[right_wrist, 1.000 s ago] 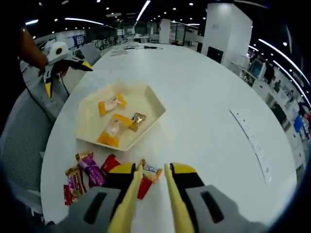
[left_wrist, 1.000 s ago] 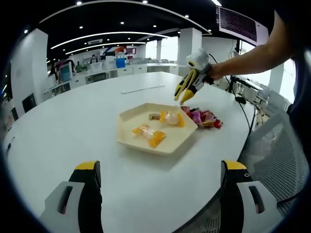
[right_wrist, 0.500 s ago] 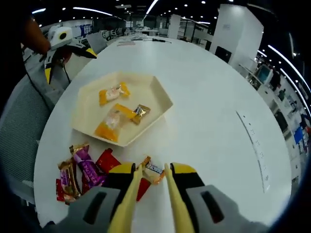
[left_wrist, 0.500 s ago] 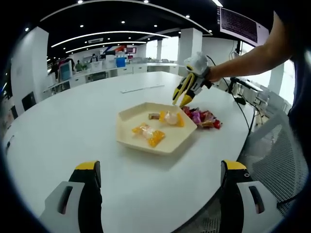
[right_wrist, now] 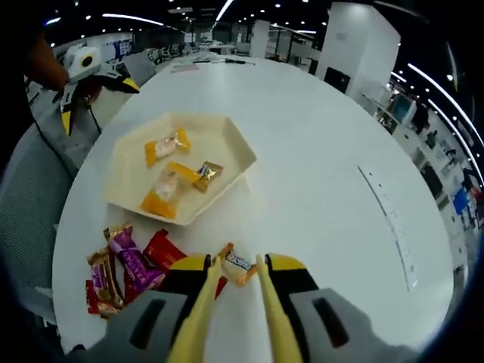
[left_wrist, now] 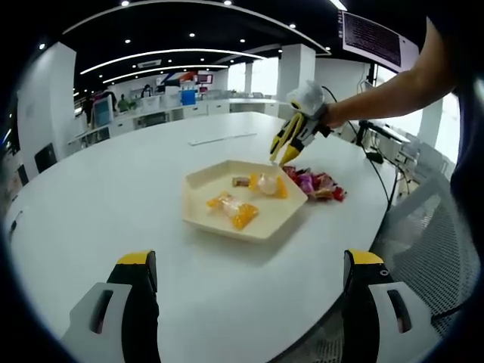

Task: Place the target food into the container with the food tongs after gripping and lifting it, then release it inside without dropping or visibly crushing the food.

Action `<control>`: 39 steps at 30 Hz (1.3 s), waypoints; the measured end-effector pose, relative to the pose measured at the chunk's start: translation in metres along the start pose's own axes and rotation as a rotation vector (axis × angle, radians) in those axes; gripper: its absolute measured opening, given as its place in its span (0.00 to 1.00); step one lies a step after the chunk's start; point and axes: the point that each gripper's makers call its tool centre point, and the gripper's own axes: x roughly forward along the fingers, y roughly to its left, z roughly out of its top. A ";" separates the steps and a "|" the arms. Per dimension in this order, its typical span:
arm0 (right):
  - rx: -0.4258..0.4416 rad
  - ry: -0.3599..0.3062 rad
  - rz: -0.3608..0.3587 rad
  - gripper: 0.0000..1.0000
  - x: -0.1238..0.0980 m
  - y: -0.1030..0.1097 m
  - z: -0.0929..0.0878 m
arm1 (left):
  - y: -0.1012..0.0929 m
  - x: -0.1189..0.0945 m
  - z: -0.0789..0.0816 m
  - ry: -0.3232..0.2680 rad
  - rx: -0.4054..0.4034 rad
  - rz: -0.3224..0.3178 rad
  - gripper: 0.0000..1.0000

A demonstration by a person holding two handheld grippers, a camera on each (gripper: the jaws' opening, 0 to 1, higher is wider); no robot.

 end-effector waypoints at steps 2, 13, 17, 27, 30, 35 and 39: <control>-0.045 0.016 0.002 0.28 0.003 0.002 -0.001 | 0.000 0.000 0.000 -0.001 -0.001 0.000 0.99; 0.040 0.019 0.017 0.24 0.010 0.006 -0.004 | 0.001 0.000 0.000 -0.001 -0.004 0.003 0.99; 0.128 0.019 -0.002 0.24 0.008 0.002 -0.007 | 0.001 0.000 0.000 0.001 -0.002 0.004 0.99; 0.002 -0.008 0.020 0.28 0.011 0.004 0.007 | 0.001 0.000 -0.001 0.005 -0.003 0.004 0.99; -0.014 -0.008 0.024 0.29 0.014 0.007 0.011 | 0.002 0.000 -0.002 0.006 -0.005 0.005 0.99; 0.028 0.013 0.014 0.26 0.017 0.006 0.006 | 0.002 0.000 -0.002 0.010 -0.005 0.006 0.99; 0.083 0.013 0.009 0.25 0.014 0.006 0.001 | 0.002 0.000 -0.003 0.011 -0.005 0.004 0.99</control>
